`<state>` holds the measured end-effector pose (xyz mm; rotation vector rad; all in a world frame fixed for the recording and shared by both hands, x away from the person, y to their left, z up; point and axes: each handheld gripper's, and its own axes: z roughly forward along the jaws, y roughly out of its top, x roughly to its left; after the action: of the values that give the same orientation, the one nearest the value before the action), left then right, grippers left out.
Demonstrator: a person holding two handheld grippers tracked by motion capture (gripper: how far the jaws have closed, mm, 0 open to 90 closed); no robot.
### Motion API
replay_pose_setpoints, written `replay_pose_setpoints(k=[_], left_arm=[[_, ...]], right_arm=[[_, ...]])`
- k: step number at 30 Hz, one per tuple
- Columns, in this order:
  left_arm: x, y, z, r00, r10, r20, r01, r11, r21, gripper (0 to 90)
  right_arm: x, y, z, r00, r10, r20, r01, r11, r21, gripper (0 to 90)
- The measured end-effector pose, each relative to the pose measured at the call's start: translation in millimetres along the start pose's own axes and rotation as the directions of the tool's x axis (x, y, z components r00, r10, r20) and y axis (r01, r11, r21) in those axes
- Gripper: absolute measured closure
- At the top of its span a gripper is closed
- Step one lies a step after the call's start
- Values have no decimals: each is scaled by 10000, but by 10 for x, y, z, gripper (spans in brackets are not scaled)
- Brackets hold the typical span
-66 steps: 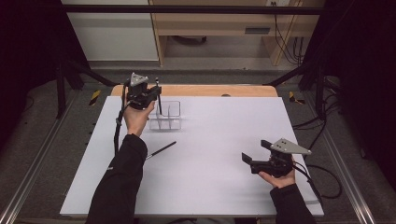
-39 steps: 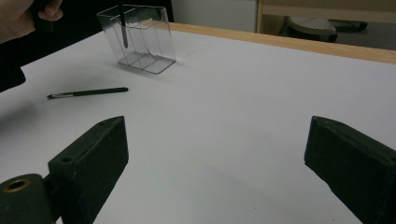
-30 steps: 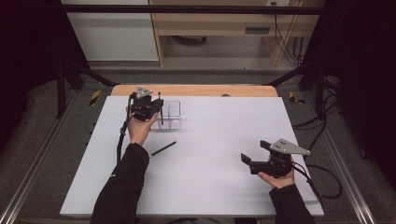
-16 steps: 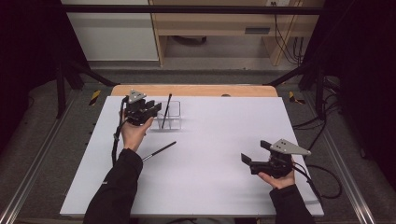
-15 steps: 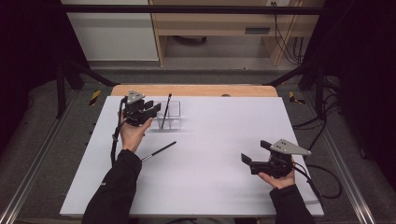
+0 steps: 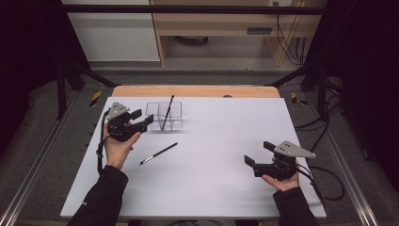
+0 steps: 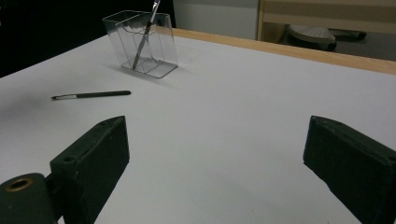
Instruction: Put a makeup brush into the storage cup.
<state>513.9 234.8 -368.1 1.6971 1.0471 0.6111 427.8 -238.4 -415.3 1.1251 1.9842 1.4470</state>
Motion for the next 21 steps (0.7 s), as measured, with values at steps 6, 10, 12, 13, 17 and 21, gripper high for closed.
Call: replay_pose_setpoints(k=[6, 10, 12, 13, 17, 21], left_arm=[[-27, -67, -127, 9999, 107, 120, -106, 9999, -131, 384], [-67, -111, -222, 9996, 252, 135, -249, 9994, -228, 353], [-81, -131, -270, 9996, 245, 169, -239, 9993, -303, 334], [-87, -141, -287, 9995, 251, 173, -246, 9992, -329, 330], [-116, -204, -382, 9992, 328, 228, -317, 9984, -479, 300], [-113, -285, -452, 9986, 473, 255, -461, 9978, -484, 286]], right_arm=[[-8, -1, -17, 10000, -52, 25, 52, 10000, 49, 71], [-5, -3, -22, 10000, -54, 32, 54, 10000, 39, 71], [-3, -3, -25, 10000, -19, 63, 19, 10000, 11, 71], [-3, -3, -28, 10000, -34, 44, 34, 10000, 14, 71], [-8, -3, -39, 10000, -53, 50, 52, 10000, 29, 71], [-4, -4, -37, 10000, -15, 58, 15, 10000, 14, 72]])
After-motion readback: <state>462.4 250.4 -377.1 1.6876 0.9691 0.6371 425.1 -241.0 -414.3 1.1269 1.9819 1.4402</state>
